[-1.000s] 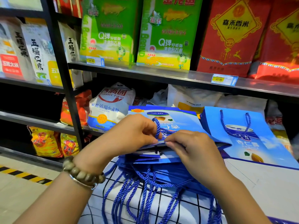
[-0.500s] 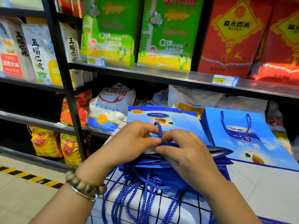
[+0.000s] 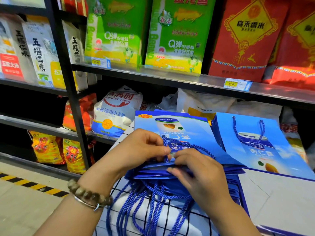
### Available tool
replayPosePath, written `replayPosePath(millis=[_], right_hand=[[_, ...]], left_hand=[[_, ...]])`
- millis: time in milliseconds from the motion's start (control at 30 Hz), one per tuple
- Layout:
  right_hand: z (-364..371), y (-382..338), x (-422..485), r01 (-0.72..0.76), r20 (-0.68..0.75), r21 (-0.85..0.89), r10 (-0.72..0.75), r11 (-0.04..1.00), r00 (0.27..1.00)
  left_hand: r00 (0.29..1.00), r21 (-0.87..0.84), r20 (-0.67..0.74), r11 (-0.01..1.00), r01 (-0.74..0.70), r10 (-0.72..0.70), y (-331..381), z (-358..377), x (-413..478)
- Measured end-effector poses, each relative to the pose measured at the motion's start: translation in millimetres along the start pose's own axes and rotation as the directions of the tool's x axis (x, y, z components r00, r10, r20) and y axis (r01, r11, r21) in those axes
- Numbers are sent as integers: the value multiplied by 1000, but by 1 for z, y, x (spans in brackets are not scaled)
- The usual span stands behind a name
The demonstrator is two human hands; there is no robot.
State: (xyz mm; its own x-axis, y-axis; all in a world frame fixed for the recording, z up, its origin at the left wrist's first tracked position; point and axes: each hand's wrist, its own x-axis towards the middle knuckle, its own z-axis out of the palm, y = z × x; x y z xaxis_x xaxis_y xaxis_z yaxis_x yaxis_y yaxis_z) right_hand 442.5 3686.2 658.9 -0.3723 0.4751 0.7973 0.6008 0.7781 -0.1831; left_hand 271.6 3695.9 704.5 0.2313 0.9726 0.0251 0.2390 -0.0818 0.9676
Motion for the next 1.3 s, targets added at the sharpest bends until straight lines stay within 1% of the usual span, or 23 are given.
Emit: replayPosePath(millis=[100, 267, 367, 433, 500, 567, 633, 667, 733, 767, 800, 833, 867, 900, 967, 1033, 1067, 1133, 1167, 1200, 1233, 1267, 1300], right_hand=[[-4, 0, -1, -90, 29, -54, 91, 994, 995], [-10, 1, -6, -101, 144, -79, 111, 992, 983], [-11, 1, -7, -85, 169, -77, 97, 993, 981], [-10, 0, -6, -83, 152, -69, 93, 994, 984], [-10, -1, -5, -102, 134, -64, 110, 993, 985], [-12, -2, -2, -163, 119, -36, 166, 986, 979], [-16, -1, 2, -252, 51, 17, 251, 967, 967], [-19, -1, 4, -302, 17, 51, 301, 952, 953], [-25, -1, 9, -378, -17, 105, 382, 920, 924], [-27, -1, 11, -402, -24, 127, 408, 907, 913], [-30, -2, 12, -423, -28, 152, 432, 893, 901], [-33, -4, 13, -444, -28, 178, 456, 878, 890], [-35, -5, 14, -464, -25, 208, 478, 861, 878], [-38, -7, 15, -480, -18, 235, 497, 845, 867], [-45, -11, 18, -487, -10, 277, 510, 828, 860], [-49, -16, 20, -463, -24, 294, 491, 836, 871], [-50, -19, 22, -422, -50, 281, 453, 862, 890], [-56, -24, 24, -299, -162, 229, 339, 926, 927], [-59, -23, 23, -205, -259, 176, 246, 963, 934], [-63, -20, 22, -106, -369, 109, 140, 988, 919], [-66, -13, 19, -25, -478, 35, 39, 999, 877], [-68, -7, 17, 9, -579, -19, -18, 1000, 815], [-68, 2, 15, -6, -653, -25, -11, 1000, 757]], left_hand=[[996, -21, -71, 999, 43, -44, -1, 1, 3], [963, -88, -261, 995, 41, -63, -4, 2, 4], [952, -99, -302, 995, 22, -51, -7, 6, 2], [958, -85, -281, 996, 27, -50, -5, 6, 1], [977, -36, -211, 999, 0, -8, -4, 2, -3], [985, -45, -152, 995, -86, 78, -2, -6, -10], [978, 34, -105, 984, -177, 180, -7, -19, -7], [979, 90, -73, 979, -181, 188, -9, -26, -6], [990, 122, 25, 983, -140, 138, -14, -35, -5], [980, 100, 101, 978, -183, 173, -17, -38, -8], [956, 70, 172, 965, -254, 239, -18, -40, -12], [937, 53, 213, 954, -295, 278, -18, -39, -16], [934, 43, 216, 953, -299, 283, -17, -40, -19], [937, 69, 182, 947, -314, 298, -18, -39, -21], [932, 184, 46, 914, -360, 358, -19, -33, -12], [924, 272, -23, 891, -363, 383, -18, -26, -4], [925, 255, -40, 899, -357, 379, -16, -23, -2], [923, 208, -51, 908, -364, 382, -13, -19, 0], [917, 205, -79, 907, -368, 390, -10, -19, 1], [912, 189, -124, 911, -365, 391, -7, -18, 2], [906, 155, -185, 921, -357, 382, -6, -19, 3], [897, 106, -242, 929, -354, 369, -5, -21, 3], [885, 72, -295, 932, -356, 361, -5, -22, 4]])
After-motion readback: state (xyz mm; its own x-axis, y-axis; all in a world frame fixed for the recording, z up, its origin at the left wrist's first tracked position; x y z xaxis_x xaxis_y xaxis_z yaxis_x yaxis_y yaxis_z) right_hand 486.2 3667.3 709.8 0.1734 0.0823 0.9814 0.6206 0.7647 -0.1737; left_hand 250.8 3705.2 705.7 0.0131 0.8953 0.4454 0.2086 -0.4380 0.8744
